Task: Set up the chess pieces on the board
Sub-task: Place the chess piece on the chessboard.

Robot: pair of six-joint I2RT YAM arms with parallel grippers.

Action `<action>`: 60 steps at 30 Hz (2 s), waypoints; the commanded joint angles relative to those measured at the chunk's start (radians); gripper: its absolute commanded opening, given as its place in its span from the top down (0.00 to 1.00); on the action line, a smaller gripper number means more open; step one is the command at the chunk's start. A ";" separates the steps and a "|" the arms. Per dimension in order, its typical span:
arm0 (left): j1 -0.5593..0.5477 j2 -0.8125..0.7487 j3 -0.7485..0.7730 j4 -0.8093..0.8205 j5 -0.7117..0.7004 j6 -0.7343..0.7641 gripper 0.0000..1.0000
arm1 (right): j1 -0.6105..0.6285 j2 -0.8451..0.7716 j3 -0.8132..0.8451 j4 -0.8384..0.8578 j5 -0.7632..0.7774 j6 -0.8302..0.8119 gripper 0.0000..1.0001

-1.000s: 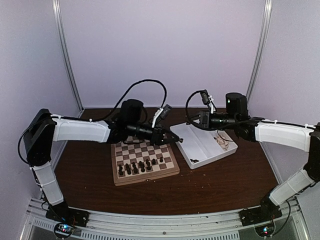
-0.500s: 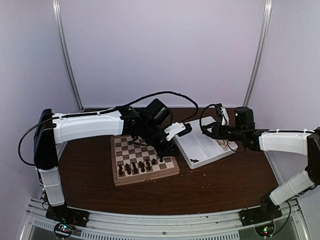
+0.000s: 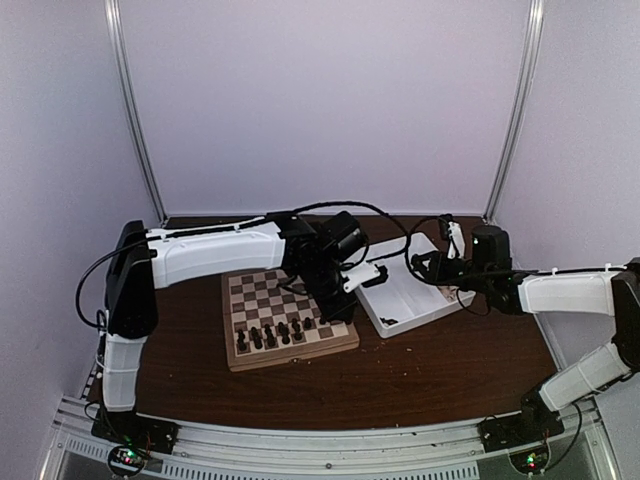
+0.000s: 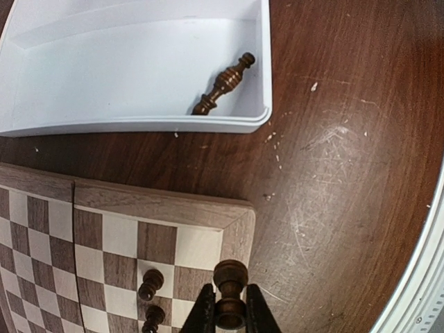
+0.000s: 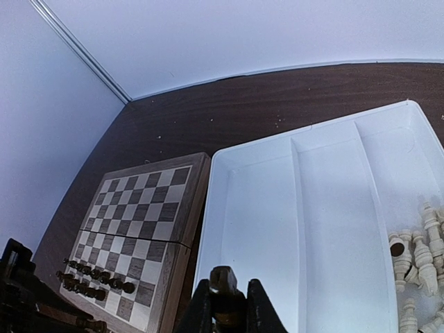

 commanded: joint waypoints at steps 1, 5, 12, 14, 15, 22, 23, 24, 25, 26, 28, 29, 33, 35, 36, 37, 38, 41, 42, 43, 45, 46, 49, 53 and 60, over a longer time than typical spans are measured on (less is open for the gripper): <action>-0.005 0.047 0.040 -0.032 -0.038 0.012 0.89 | -0.004 -0.007 -0.009 0.045 0.034 -0.012 0.89; -0.005 0.082 0.060 -0.037 -0.070 0.021 0.90 | -0.004 -0.003 -0.008 0.044 0.033 -0.012 0.88; -0.005 0.128 0.086 -0.049 -0.078 0.022 0.92 | -0.004 -0.005 -0.009 0.041 0.037 -0.017 0.88; -0.004 0.143 0.100 -0.064 -0.083 0.023 0.92 | -0.005 -0.005 -0.009 0.041 0.036 -0.018 0.88; -0.004 0.149 0.107 -0.070 -0.085 0.023 0.93 | -0.004 -0.004 -0.008 0.041 0.035 -0.018 0.88; -0.005 0.166 0.113 -0.086 -0.132 0.022 0.91 | -0.004 0.003 -0.006 0.044 0.030 -0.016 0.88; -0.005 0.166 0.113 -0.091 -0.133 0.022 0.89 | -0.004 0.003 -0.006 0.044 0.030 -0.015 0.89; -0.004 0.166 0.115 -0.094 -0.136 0.022 0.89 | -0.004 0.003 -0.006 0.043 0.030 -0.016 0.89; -0.004 0.168 0.117 -0.100 -0.136 0.022 0.89 | -0.004 0.003 -0.006 0.044 0.030 -0.016 0.88; -0.004 0.169 0.120 -0.103 -0.135 0.022 0.89 | -0.004 0.003 -0.006 0.042 0.030 -0.017 0.88; -0.005 0.172 0.127 -0.113 -0.141 0.022 0.89 | -0.005 0.003 -0.005 0.041 0.030 -0.017 0.88; -0.005 0.174 0.127 -0.114 -0.146 0.022 0.89 | -0.004 0.003 -0.006 0.041 0.030 -0.016 0.88; -0.004 0.181 0.134 -0.114 -0.140 0.022 0.86 | -0.005 0.003 -0.005 0.039 0.031 -0.018 0.88; -0.004 0.183 0.138 -0.114 -0.129 0.019 0.85 | -0.004 0.003 -0.005 0.038 0.033 -0.018 0.88; -0.004 0.184 0.140 -0.114 -0.128 0.018 0.84 | -0.006 0.003 -0.004 0.037 0.033 -0.018 0.88; -0.004 0.185 0.140 -0.115 -0.130 0.017 0.83 | -0.005 0.003 -0.003 0.036 0.034 -0.018 0.88; -0.004 0.186 0.140 -0.114 -0.131 0.017 0.82 | -0.004 0.003 -0.004 0.036 0.035 -0.018 0.88; -0.004 0.188 0.141 -0.114 -0.129 0.016 0.78 | -0.004 0.004 -0.003 0.035 0.034 -0.018 0.88; -0.004 0.188 0.141 -0.115 -0.127 0.016 0.77 | -0.004 0.003 -0.003 0.035 0.034 -0.020 0.88; -0.004 0.188 0.142 -0.115 -0.126 0.014 0.76 | -0.005 0.003 -0.002 0.033 0.035 -0.019 0.88; -0.004 0.188 0.148 -0.115 -0.125 0.009 0.73 | -0.005 0.002 -0.003 0.032 0.034 -0.019 0.88; -0.005 0.187 0.150 -0.114 -0.121 0.007 0.71 | -0.004 0.001 -0.003 0.032 0.034 -0.019 0.88; -0.004 0.186 0.171 -0.118 -0.108 -0.005 0.64 | -0.005 -0.001 -0.003 0.030 0.037 -0.019 0.89; -0.005 0.165 0.190 -0.118 -0.125 -0.006 0.57 | -0.004 -0.007 -0.005 0.027 0.040 -0.022 0.89; -0.002 0.077 0.185 -0.120 -0.184 -0.066 0.55 | -0.006 -0.026 -0.011 0.020 0.035 -0.028 0.88</action>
